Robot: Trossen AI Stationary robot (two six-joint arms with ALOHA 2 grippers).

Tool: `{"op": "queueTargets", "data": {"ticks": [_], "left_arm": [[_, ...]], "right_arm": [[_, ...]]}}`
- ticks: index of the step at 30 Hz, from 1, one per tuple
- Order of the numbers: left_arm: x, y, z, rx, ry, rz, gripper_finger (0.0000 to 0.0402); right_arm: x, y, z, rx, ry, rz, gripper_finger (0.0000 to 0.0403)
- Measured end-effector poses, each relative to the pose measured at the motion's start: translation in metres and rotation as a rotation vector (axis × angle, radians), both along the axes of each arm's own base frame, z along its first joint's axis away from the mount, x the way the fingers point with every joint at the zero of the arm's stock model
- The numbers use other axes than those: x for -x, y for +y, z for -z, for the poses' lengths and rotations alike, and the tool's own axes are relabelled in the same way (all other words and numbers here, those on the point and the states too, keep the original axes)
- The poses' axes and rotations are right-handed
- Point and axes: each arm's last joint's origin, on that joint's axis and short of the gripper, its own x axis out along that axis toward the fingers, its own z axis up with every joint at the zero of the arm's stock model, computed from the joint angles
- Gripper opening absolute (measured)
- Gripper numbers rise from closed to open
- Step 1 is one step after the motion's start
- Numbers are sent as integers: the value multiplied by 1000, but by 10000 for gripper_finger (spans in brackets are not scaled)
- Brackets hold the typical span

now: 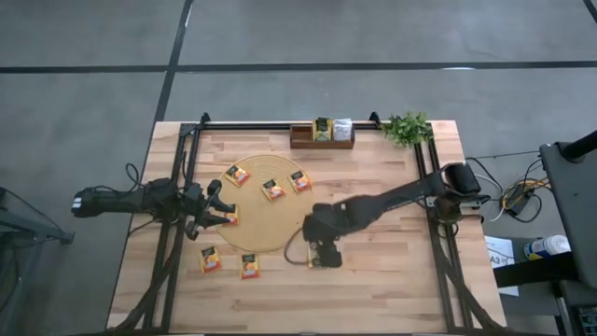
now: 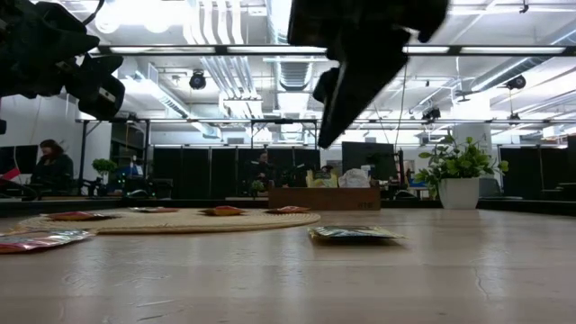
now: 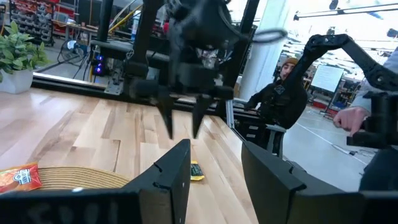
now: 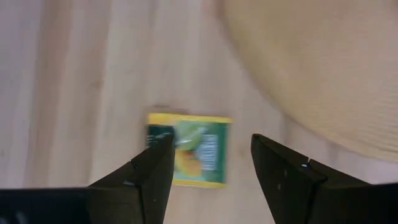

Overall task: Pick & Place Tea
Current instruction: Put the yellow tea bag into the middle section of the wooden organizer

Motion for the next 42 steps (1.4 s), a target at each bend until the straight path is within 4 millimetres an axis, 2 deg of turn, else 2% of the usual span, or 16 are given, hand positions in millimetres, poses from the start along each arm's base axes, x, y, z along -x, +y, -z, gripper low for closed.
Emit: {"op": "queueTargets", "data": {"ticks": [5, 10, 19, 29, 42], "left_arm": [[0, 0, 0, 0, 0, 0, 138], [0, 0, 0, 0, 0, 0, 138], [0, 0, 0, 0, 0, 0, 138], [0, 0, 0, 0, 0, 0, 138], [0, 0, 0, 0, 0, 0, 138]], "right_arm": [[13, 27, 22, -6, -25, -16, 210], [24, 44, 38, 32, -60, 55, 210], [34, 46, 52, 80, -52, 54, 210], [30, 53, 52, 58, -111, 34, 210], [16, 66, 91, 54, -58, 33, 210]]}}
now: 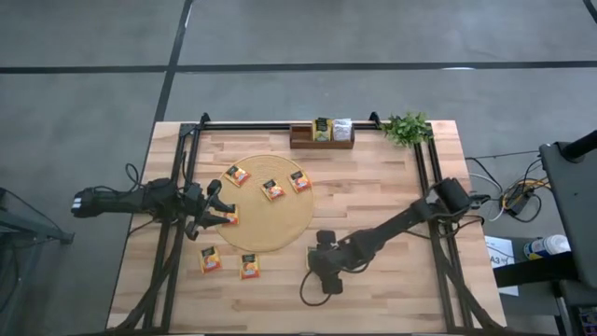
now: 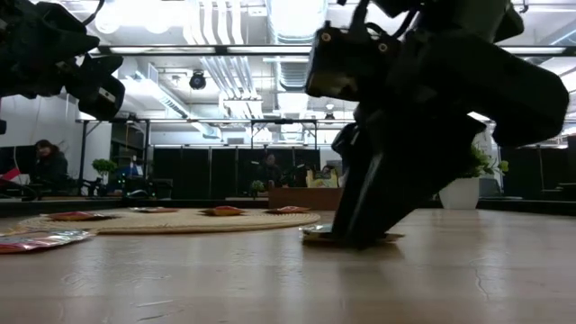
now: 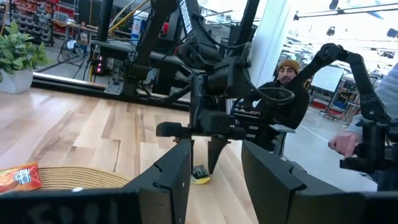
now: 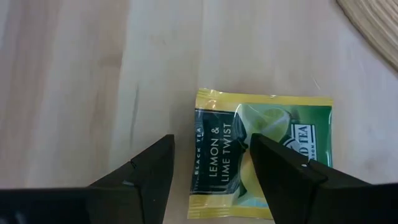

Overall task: Pick & Place Tea
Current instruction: Put the yellow tea bag into the middle section of the wooden organizer

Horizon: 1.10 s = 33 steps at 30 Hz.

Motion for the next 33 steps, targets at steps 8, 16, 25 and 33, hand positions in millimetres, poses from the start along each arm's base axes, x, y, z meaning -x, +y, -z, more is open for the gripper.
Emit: {"op": "queueTargets", "data": {"ticks": [8, 16, 25, 33], "left_arm": [[0, 0, 0, 0, 0, 0, 138], [0, 0, 0, 0, 0, 0, 138], [0, 0, 0, 0, 0, 0, 138], [0, 0, 0, 0, 0, 0, 138]], "right_arm": [[-6, 4, 2, 21, 2, 39, 188], [-12, 2, -5, 15, -13, 154, 68], [-24, -9, -13, -53, -38, 279, 9], [-37, -30, -39, -116, -147, 479, 8]]}}
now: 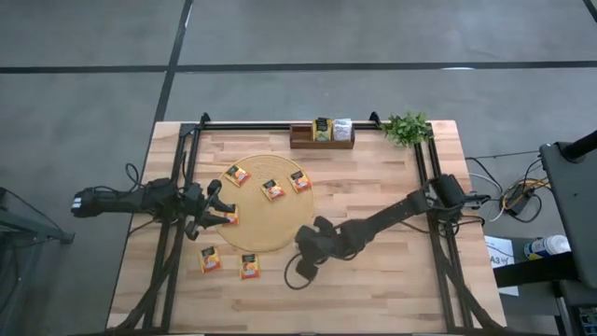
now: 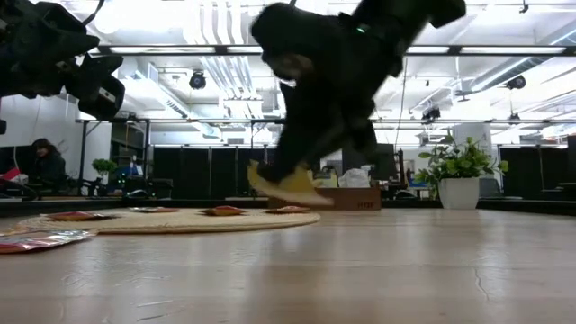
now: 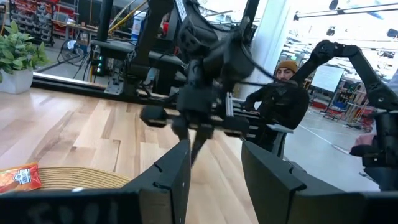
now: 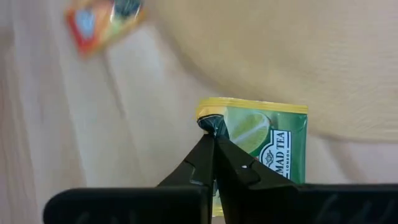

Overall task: Pick & Place Tea
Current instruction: Put the yellow tea bag into the middle section of the wooden organizer

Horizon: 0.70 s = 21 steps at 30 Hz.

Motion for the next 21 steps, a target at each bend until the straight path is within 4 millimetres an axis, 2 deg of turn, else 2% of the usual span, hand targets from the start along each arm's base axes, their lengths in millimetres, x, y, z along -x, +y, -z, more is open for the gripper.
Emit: {"op": "queueTargets", "data": {"ticks": [8, 14, 21], "left_arm": [[0, 0, 0, 0, 0, 0, 138], [0, 0, 0, 0, 1, 0, 138], [0, 0, 0, 0, 1, 0, 138]], "right_arm": [[-7, -44, -36, -62, -165, 263, 8], [-19, -90, -51, -197, -360, 513, 8], [-26, -133, -61, -332, -555, 779, 8]]}}
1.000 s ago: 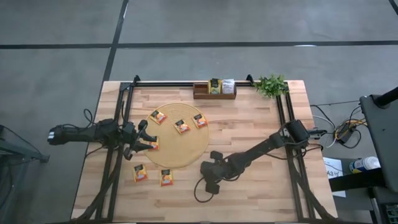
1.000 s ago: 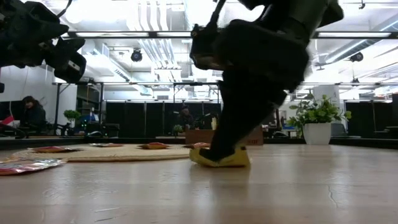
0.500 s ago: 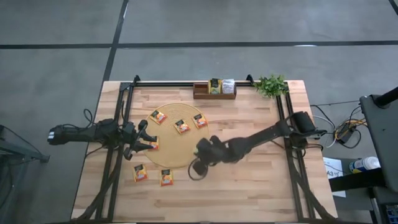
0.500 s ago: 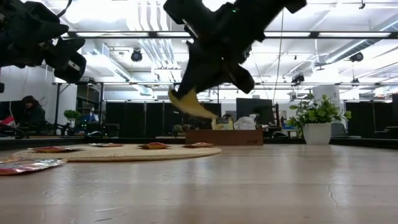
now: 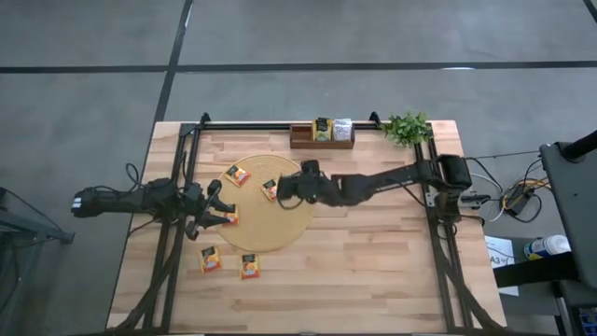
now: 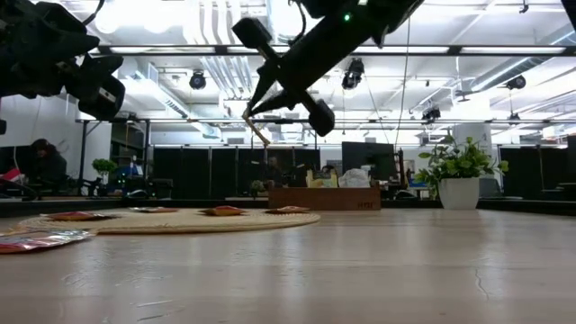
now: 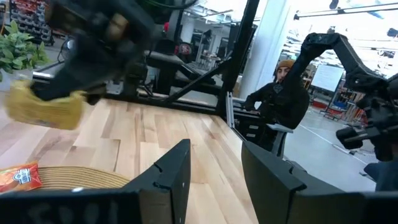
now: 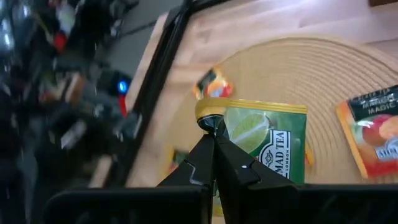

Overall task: Pick & Place Tea
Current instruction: Put the yellow tea bag into the middle section of the wooden organizer

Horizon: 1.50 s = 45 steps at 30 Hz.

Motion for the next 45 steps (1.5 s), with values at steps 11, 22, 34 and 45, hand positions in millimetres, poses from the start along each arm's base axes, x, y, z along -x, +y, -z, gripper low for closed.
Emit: {"op": "queueTargets", "data": {"ticks": [11, 22, 34, 45], "left_arm": [[0, 0, 0, 0, 0, 0, 138], [0, 0, 0, 0, 0, 0, 138], [0, 0, 0, 0, 0, 0, 138], [0, 0, 0, 0, 0, 0, 138]], "right_arm": [[13, -38, 17, -239, -212, 465, 8], [40, -68, 39, -315, -483, 786, 8], [76, -122, 27, -225, -604, 986, 8], [82, -153, 20, -216, -623, 1045, 8]]}}
